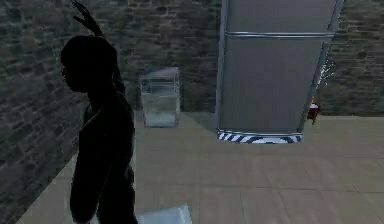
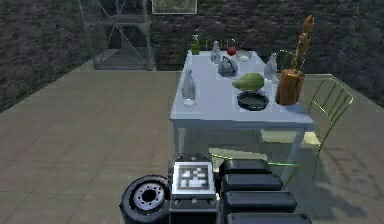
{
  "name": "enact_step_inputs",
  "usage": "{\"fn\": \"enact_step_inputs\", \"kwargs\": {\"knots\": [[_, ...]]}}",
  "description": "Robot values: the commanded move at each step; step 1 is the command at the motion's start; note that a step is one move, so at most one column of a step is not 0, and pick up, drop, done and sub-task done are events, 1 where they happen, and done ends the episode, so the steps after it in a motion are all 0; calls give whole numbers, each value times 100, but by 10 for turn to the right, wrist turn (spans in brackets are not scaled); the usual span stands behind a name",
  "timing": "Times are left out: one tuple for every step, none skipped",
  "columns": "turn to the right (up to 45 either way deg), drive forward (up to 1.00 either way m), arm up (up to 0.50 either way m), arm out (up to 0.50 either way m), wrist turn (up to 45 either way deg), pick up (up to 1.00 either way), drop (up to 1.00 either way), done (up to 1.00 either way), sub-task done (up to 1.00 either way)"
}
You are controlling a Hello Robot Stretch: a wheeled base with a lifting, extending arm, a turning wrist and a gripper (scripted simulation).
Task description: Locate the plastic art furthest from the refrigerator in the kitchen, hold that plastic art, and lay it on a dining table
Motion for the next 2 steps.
{"fn": "enact_step_inputs", "kwargs": {"knots": [[450,0,0,0,0,0,0,0,0],[90,0,0,0,0,0,0,0,0]]}}
